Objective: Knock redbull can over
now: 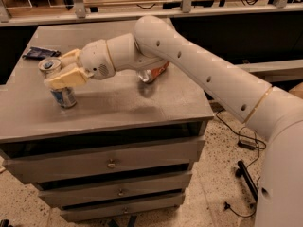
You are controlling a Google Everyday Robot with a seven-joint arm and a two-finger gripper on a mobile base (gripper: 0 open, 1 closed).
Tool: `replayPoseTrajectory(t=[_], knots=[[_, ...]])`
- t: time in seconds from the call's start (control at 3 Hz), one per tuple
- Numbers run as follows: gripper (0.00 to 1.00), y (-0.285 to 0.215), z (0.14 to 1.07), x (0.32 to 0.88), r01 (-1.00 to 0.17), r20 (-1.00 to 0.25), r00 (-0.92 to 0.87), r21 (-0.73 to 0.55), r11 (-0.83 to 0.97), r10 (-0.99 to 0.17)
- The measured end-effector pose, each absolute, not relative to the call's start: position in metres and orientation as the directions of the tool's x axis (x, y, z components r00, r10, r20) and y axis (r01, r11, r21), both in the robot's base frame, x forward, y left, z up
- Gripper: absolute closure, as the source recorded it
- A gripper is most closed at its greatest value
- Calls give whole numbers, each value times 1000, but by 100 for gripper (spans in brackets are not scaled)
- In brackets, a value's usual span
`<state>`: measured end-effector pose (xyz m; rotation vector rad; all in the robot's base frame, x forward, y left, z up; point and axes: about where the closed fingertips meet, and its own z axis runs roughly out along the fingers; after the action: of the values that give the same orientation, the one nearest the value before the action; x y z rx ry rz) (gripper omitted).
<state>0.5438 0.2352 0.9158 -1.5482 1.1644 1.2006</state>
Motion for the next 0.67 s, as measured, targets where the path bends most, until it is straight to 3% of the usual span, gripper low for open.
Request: replayPoseTrajectory(t=[0.67], knots=[[100, 233, 925, 542, -974, -976, 118, -78, -211, -185]])
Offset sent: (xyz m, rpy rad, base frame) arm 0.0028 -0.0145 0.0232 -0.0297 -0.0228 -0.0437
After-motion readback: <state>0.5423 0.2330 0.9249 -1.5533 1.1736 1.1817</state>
